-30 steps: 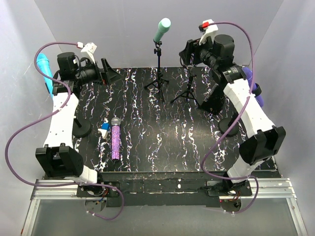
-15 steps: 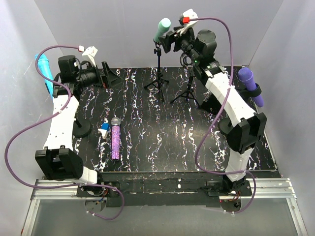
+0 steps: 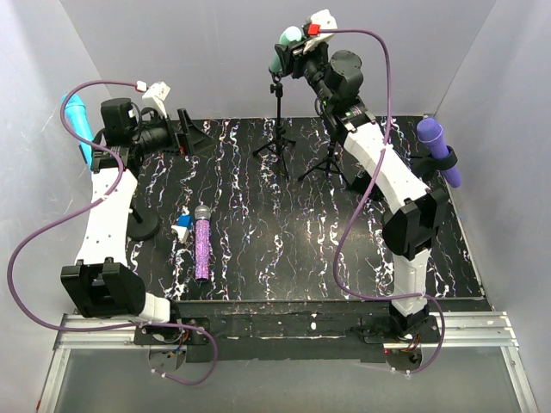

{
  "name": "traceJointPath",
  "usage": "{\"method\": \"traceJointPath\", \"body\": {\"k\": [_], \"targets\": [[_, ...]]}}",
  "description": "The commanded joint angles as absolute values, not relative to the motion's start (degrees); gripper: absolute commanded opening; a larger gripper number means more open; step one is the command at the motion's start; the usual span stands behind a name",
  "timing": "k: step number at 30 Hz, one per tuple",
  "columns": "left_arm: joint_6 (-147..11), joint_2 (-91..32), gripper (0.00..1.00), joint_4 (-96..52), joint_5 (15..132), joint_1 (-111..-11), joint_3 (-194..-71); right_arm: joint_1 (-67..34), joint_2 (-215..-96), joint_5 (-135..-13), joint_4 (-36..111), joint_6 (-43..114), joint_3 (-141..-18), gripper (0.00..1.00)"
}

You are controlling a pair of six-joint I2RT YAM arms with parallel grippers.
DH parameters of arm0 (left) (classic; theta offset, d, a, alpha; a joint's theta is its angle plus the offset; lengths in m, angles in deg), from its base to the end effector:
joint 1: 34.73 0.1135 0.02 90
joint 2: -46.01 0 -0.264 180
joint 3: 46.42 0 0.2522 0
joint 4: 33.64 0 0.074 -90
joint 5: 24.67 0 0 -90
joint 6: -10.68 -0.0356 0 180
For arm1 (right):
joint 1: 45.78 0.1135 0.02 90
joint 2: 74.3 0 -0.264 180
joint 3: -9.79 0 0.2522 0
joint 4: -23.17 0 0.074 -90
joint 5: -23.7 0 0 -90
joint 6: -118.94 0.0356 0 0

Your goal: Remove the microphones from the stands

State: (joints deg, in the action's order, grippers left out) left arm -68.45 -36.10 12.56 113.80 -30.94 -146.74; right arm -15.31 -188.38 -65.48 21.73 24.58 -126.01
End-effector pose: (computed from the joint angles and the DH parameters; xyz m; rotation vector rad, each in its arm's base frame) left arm 0.3106 -0.0061 0.4080 0.2723 1.9860 -0.9412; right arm 0.3991 0.2342 0.4910 -0.3396 1.1253 0.3941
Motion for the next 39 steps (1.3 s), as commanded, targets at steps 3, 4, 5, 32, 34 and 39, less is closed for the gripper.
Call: {"method": "traceJointPath", "body": {"k": [3, 4, 5, 32, 34, 39], "targets": [[-71.31, -34.24, 0.98, 11.93, 116.21, -31.47, -145.17, -15.64, -184.17, -65.86, 18.48, 26.74, -125.18, 0.38], [-73.07, -34.41, 0.98, 11.59, 116.92, -31.65, -144.91, -15.73, -183.29, -68.3, 18.56, 27.09, -124.3, 0.33], [-74.74, -34.41, 0.98, 10.36, 117.36, -32.0, -144.3, -16.07, -182.06, -70.41, 18.48, 27.7, -123.42, 0.3], [-84.33, -64.2, 0.51, -50.03, 86.07, -56.35, -145.16, -19.15, -181.35, -88.1, 34.47, 38.78, -129.74, 0.01], [-84.33, -64.65, 0.34, -49.85, 87.65, -56.44, -145.78, -19.15, -181.52, -87.66, 34.47, 38.87, -129.83, 0.01], [-84.07, -62.11, 0.0, -49.07, 88.53, -57.31, -142.89, -19.24, -181.53, -88.53, 34.12, 39.05, -129.57, 0.01]]}}
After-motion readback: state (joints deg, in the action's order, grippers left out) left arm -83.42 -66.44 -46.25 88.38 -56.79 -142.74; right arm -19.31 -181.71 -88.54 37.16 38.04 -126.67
